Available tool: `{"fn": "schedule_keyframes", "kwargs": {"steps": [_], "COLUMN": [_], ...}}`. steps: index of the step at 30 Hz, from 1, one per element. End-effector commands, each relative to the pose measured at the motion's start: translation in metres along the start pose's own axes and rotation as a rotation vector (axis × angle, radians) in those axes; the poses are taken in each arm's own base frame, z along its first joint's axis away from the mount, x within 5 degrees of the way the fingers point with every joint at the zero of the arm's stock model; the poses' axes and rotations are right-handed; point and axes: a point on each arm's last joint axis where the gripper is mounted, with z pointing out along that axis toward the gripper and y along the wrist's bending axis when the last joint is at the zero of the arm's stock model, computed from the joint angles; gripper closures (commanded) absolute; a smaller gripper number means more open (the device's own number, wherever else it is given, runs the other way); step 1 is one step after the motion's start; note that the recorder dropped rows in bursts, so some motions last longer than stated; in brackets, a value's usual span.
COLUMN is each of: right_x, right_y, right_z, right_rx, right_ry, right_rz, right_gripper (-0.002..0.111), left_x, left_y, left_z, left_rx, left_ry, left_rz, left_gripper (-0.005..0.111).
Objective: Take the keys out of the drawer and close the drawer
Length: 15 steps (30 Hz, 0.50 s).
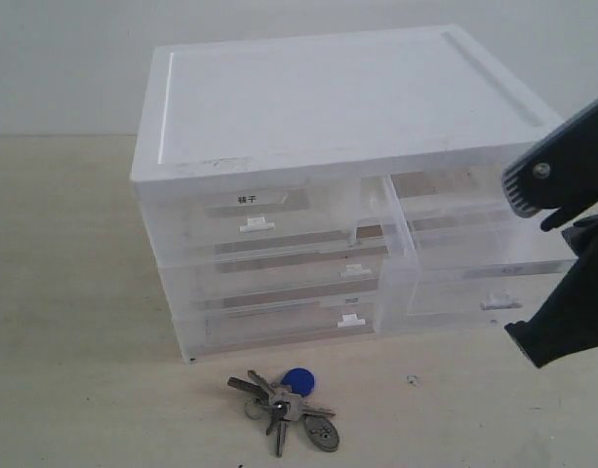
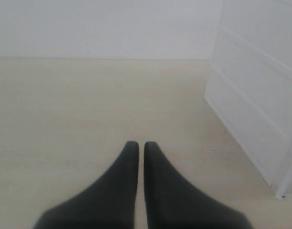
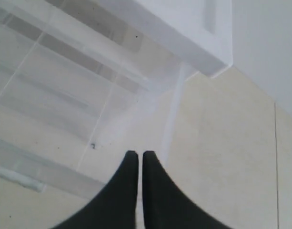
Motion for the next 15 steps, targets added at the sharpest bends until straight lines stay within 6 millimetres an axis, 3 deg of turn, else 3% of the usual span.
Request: {"fn": "schedule_keyframes", "kwargs": {"steps": [1,5,15], "right_x": [-0.008,-0.020,-0.041], "right_y": [-0.005,-0.016,-0.030], "right_z": [0.000,-0.009,-0.041], "right_rx": [0.075,0.098,-0.145], "right_ry": [-0.051,-0.070,-0.296], "right_rz": [-0.022,0.036,0.152], "right_gripper": [0.108,0.108,0.108], "left_x": [-0.002,-0.002,-0.002], "left_y": [0.000,0.000,0.000], "left_z": [0.000,0.000,0.000], "left_rx": [0.000,0.000,0.000], "left_ry": [-0.012,-0.012,-0.012], "left_rz": [0.003,0.003,0.003], "left_gripper": [0.102,0.102,0.102]}}
